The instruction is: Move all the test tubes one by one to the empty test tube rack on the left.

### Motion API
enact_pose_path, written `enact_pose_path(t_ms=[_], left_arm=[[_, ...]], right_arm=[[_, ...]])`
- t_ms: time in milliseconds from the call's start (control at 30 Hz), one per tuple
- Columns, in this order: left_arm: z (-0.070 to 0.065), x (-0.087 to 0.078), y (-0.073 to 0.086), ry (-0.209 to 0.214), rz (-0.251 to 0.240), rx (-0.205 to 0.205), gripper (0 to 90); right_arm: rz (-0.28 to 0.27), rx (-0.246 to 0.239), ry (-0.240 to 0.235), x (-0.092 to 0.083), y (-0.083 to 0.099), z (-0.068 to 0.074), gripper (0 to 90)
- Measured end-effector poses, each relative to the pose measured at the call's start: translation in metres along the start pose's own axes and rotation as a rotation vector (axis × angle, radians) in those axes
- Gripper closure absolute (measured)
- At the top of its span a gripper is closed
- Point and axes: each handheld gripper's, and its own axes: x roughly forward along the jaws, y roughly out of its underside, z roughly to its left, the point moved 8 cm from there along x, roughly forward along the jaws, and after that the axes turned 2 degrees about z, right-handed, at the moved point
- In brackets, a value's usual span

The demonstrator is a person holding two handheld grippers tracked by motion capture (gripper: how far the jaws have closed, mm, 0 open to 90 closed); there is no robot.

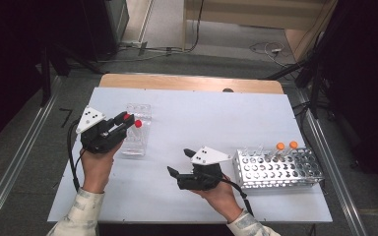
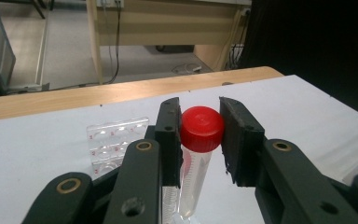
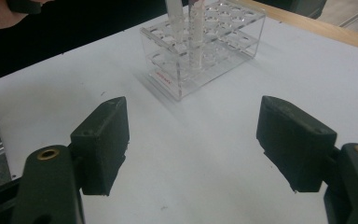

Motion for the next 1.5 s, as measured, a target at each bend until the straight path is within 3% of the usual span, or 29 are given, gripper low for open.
enact_pose_path(t_ms=[933, 1100, 1233, 1500], left_arm=[[-0.004, 0.025, 0.040, -0.081, 0.101, 0.076, 68.9], [-0.004, 0.025, 0.041, -0.076, 0.104, 0.072, 65.9], [-0.004, 0.024, 0.040, -0.052, 0.099, 0.046, 62.5], [0.002, 0.020, 0.037, -0.063, 0.090, -0.001, 42.6]], right_arm=[[0.002, -0.002, 0.004, -0.002, 0.001, -0.001, 23.6], [0.003, -0.001, 0.005, -0.002, 0.002, -0.001, 23.7], [0.000, 0.001, 0.005, -0.003, 0.001, -0.001, 23.7], [-0.007, 0.003, 0.021, -0.014, 0.002, -0.007, 23.6]])
